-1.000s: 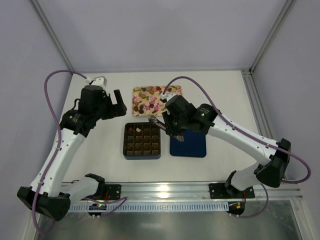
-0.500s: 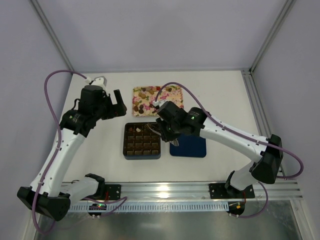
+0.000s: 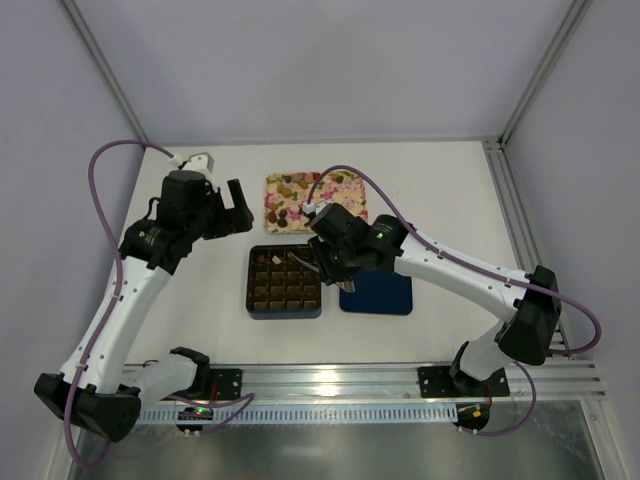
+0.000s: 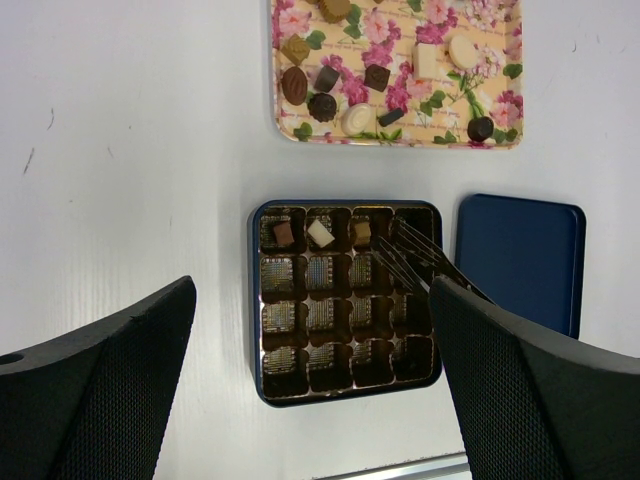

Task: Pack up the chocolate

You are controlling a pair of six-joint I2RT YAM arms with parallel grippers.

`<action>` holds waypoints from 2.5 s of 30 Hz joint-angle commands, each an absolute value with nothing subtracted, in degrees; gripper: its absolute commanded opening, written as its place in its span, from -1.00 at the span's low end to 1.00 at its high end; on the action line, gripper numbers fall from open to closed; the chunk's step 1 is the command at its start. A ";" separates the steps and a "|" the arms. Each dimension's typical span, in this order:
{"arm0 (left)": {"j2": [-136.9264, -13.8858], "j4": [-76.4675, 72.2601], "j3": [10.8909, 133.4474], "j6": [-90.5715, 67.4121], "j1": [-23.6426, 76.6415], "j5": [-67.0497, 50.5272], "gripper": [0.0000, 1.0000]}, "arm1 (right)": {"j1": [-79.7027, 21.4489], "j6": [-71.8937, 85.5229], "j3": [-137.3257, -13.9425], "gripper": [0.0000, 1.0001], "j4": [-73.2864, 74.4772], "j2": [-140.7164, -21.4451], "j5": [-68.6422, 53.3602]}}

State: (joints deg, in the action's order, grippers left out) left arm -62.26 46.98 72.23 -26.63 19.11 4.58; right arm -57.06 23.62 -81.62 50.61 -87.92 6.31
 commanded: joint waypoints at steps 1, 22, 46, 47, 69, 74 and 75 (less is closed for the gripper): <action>-62.14 45.97 72.69 -26.90 19.07 5.45 0.93 | -57.39 23.64 -83.23 -0.23 48.69 -87.45 7.21; -62.49 46.23 73.65 -26.54 19.07 4.75 0.93 | -36.75 15.47 -92.90 -0.17 48.52 -90.78 8.62; -61.96 46.58 73.39 -26.46 19.07 4.75 0.93 | -31.20 12.57 -103.80 -0.09 48.52 -109.25 6.24; -62.05 46.58 73.39 -26.46 19.07 4.66 0.93 | -31.20 12.57 -103.62 -0.09 48.52 -109.42 6.15; -62.14 46.58 73.30 -26.72 19.07 4.66 0.93 | -31.20 12.66 -102.57 -0.11 48.34 -111.97 5.89; -62.14 46.50 73.39 -26.63 19.07 4.66 0.93 | -31.20 12.74 -102.39 -0.12 48.25 -112.41 5.36; -62.14 46.58 73.30 -26.63 19.07 4.75 0.93 | -31.11 12.74 -102.39 -0.12 48.16 -112.50 5.01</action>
